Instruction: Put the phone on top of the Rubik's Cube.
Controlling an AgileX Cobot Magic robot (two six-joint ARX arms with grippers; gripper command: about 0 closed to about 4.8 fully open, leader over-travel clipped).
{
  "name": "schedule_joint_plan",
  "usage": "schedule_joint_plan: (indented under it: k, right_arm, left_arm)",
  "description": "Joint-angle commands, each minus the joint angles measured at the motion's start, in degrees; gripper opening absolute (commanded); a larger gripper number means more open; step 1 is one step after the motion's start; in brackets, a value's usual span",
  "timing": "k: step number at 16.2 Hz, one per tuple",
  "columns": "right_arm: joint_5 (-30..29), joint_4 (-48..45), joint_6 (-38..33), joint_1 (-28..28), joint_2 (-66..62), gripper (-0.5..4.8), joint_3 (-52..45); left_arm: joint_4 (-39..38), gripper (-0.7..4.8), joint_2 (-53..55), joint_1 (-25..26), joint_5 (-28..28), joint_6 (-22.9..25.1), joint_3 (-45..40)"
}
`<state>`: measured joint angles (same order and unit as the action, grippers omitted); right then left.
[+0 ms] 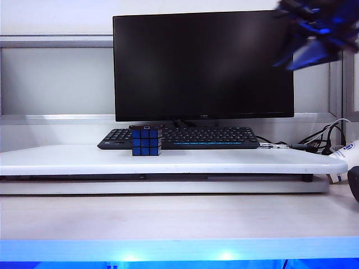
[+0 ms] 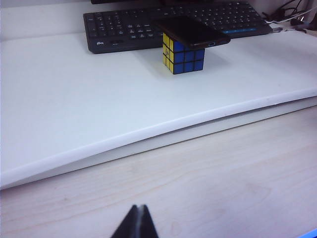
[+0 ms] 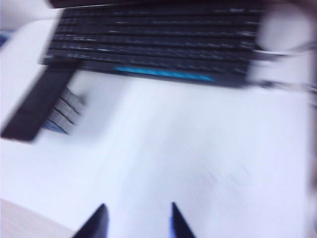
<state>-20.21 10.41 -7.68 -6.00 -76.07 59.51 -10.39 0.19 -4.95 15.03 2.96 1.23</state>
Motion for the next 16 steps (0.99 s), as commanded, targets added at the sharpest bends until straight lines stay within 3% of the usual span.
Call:
schedule_joint_plan:
  k: [1,4,6,11,16]
  right_arm:
    - [4.15,-5.46,0.35,0.0,10.58,1.49,-11.47]
    - [8.7,-5.46,0.5,0.07,20.46,0.61,-19.45]
    - [8.74,-5.2,1.53,0.17,25.49,-0.08,-23.04]
    - [8.92,-2.75,3.13,0.2,38.77,-0.08,-32.13]
    - [13.49,-1.4,-1.4,0.2,58.8,-0.08,-46.31]
  left_arm:
    - [-1.09,-0.06,0.02,0.04,0.61,0.04,0.02]
    - [-1.09,-0.06,0.02,0.04,0.59,0.07,0.02]
    - [-1.11,-0.06,0.02,0.04,0.42,0.07,0.02]
    - [-1.11,-0.05,0.02,0.04,0.28,-0.15,0.02]
    - [-1.11,-0.06,0.02,0.04,0.0,-0.26,0.02]
